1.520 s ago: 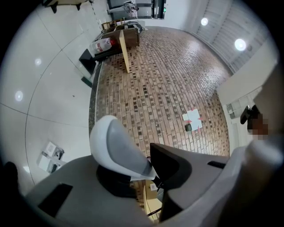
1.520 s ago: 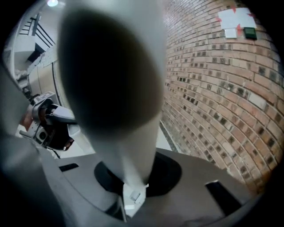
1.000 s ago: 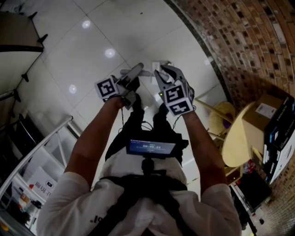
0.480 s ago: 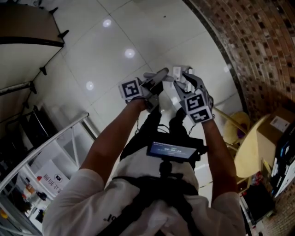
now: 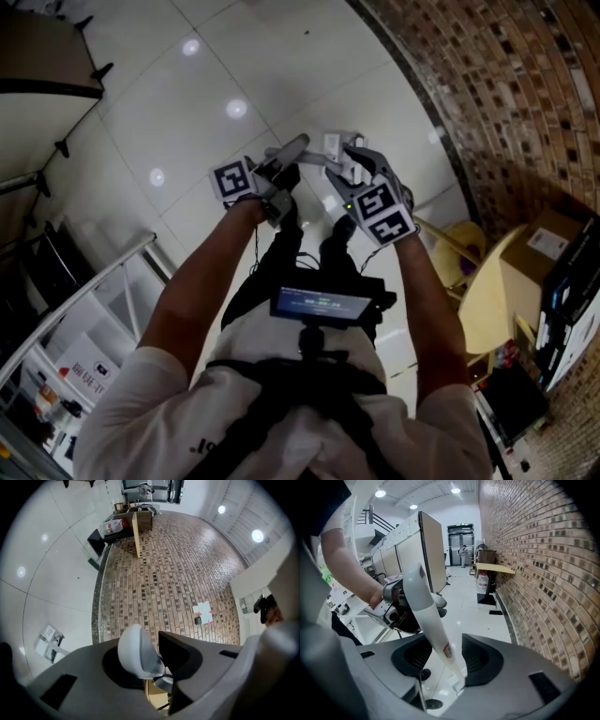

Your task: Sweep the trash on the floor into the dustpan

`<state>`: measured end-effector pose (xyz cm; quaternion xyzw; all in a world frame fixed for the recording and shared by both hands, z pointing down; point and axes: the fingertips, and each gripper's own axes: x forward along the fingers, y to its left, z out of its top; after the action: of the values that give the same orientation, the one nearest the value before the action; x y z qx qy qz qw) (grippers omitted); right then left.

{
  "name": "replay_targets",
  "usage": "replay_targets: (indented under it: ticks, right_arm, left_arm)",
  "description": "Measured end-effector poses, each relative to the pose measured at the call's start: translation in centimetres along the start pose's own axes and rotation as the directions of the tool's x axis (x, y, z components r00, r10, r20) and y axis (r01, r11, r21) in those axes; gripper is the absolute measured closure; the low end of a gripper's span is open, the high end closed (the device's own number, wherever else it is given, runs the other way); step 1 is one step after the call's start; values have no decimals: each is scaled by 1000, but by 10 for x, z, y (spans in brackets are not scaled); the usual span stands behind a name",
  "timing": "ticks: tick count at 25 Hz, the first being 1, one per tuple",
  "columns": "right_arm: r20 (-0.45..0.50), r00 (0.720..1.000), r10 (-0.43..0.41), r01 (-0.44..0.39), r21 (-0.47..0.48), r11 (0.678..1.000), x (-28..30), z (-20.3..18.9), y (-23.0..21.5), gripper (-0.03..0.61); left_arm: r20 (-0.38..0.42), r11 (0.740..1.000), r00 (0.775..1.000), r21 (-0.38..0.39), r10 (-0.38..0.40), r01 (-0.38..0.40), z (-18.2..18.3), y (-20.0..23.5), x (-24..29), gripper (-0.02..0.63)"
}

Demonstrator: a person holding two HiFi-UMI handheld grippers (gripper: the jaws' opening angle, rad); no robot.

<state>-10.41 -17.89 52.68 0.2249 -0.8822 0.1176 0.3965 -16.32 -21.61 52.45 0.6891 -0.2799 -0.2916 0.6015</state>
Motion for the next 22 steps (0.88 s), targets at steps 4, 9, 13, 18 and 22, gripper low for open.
replay_targets:
  ticks: [4, 9, 13, 18, 22]
  right_arm:
    - [-8, 1000, 14, -14, -6, 1000, -1, -3, 0, 370]
    - [-6, 1000, 0, 0, -2, 1000, -4, -3, -4, 363]
    - [-10, 1000, 3, -3, 0, 1000, -6, -5, -4, 351]
    - [-12, 1000, -7, 7, 13, 1000, -10, -9, -5, 351]
    - [-16, 1000, -12, 12, 30, 999, -13, -14, -5, 351]
  left_arm:
    - [1, 1000, 1000, -3, -8, 8, 2, -2, 2, 516]
    - [-4, 1000, 1000, -3, -15, 15, 1, -4, 2, 517]
    - [-10, 1000, 1000, 3, -4, 4, 1, -2, 1, 516]
    - [-12, 1000, 1000, -2, -10, 10, -1, -3, 0, 517]
    - [-17, 1000, 1000, 7, -3, 3, -1, -2, -2, 517]
